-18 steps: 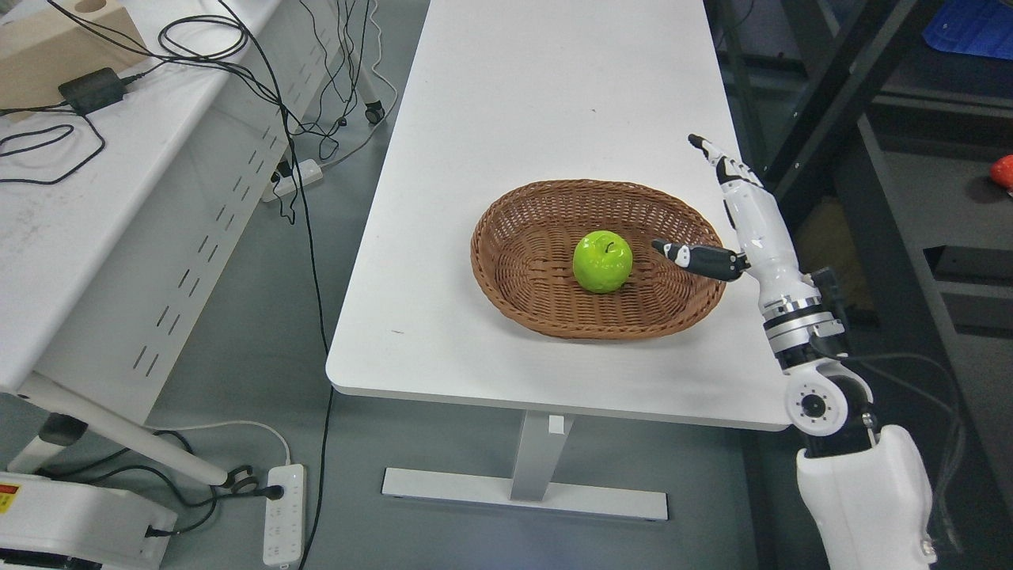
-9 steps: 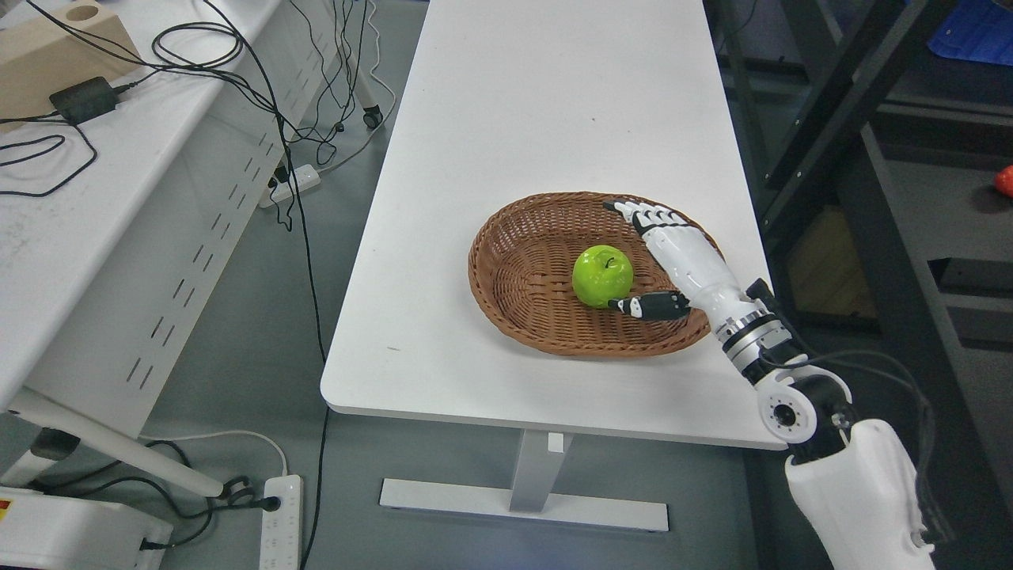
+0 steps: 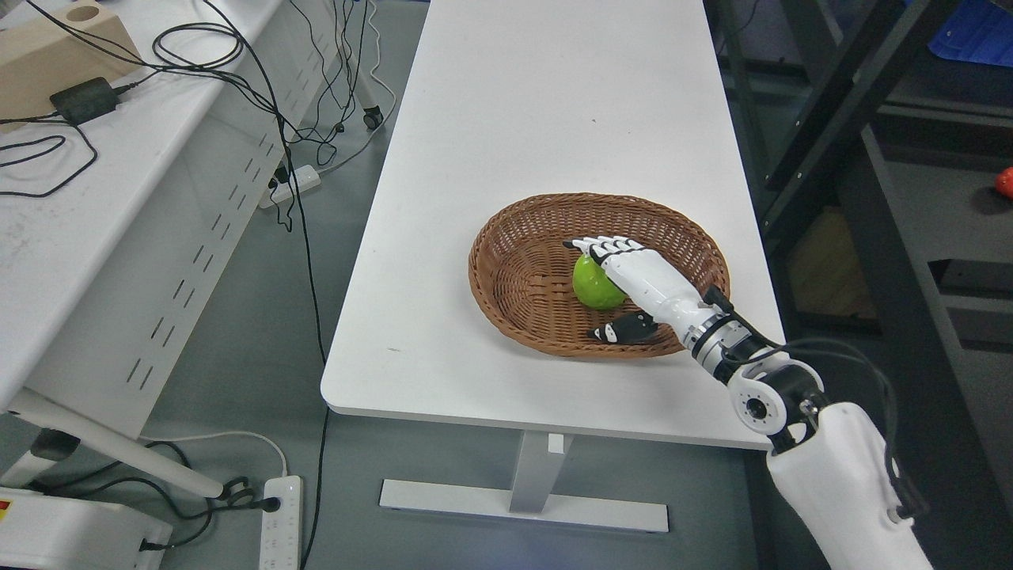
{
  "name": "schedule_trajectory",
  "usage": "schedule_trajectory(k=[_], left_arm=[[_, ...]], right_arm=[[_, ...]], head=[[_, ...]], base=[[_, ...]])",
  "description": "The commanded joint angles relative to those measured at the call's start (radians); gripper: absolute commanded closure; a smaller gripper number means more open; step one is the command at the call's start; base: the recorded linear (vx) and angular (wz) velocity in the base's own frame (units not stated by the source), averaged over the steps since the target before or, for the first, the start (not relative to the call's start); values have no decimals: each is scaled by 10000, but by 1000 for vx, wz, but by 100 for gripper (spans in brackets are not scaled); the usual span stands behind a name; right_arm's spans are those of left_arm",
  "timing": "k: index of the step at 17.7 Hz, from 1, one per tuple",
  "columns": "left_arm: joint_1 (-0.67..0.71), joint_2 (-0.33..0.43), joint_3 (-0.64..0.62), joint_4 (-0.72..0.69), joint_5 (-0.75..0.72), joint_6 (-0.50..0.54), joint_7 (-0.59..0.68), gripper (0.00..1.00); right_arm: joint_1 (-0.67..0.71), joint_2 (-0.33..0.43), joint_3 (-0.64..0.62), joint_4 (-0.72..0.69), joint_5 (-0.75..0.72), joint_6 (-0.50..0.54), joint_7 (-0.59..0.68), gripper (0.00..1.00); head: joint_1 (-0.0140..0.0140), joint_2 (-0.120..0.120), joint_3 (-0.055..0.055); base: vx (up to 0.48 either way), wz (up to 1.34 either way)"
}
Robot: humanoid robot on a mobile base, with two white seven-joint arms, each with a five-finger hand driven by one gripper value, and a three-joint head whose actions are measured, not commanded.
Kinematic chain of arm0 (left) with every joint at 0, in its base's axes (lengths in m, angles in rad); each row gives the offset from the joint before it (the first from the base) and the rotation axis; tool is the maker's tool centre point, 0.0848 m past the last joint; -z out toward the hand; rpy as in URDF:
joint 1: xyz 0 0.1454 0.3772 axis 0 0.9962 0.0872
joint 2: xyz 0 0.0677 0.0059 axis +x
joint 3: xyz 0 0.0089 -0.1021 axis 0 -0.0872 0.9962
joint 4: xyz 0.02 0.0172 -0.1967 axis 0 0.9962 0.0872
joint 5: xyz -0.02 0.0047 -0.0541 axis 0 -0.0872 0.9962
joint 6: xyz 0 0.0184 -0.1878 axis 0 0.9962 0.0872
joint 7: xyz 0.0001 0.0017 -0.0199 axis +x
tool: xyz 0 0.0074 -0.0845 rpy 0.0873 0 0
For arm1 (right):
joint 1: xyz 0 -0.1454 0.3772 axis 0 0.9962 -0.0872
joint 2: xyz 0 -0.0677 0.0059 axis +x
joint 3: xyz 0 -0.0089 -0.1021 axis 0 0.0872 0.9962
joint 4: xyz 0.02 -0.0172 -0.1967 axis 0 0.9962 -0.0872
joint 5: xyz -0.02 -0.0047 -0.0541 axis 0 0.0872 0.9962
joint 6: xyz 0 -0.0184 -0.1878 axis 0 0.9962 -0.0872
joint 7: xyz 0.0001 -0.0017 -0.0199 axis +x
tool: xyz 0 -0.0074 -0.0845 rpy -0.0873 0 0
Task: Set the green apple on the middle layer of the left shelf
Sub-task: 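Close the right hand fingers around the green apple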
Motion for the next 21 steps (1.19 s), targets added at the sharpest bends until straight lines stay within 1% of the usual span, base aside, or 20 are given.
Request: schedule_trajectory(k=[1,3,12,16,17,19,20,21], left_arm=[[0,175,0,0,0,-7,-7,0],[0,175,0,0,0,-7,-7,0],[0,175,0,0,0,-7,-7,0],[0,175,0,0,0,-7,-7,0],[0,175,0,0,0,-7,-7,0],[0,175,0,0,0,-7,-7,0],[0,175,0,0,0,-7,-7,0],[0,175,0,0,0,-7,-7,0]], right_arm=[[-795,20,692,960,16,13,16,0],[-995,142,707,1189,16,13,16,0],[-1348,234,876,2156,77,-2,32,0],[-1364,250,906,2249,108,-48,17,0],[-1364,235,952,2249,123,-33,16,2],[-1364,220,953,2249,276,-33,-14,11],[-1364,220,937,2249,398,-33,-29,18],[-1379,220,922,2249,400,-33,-30,31]], head=[[0,0,0],[0,0,0],[0,0,0],[0,0,0],[0,0,0],[0,0,0],[0,0,0],[0,0,0]], base=[[0,0],[0,0],[0,0],[0,0],[0,0],[0,0],[0,0],[0,0]])
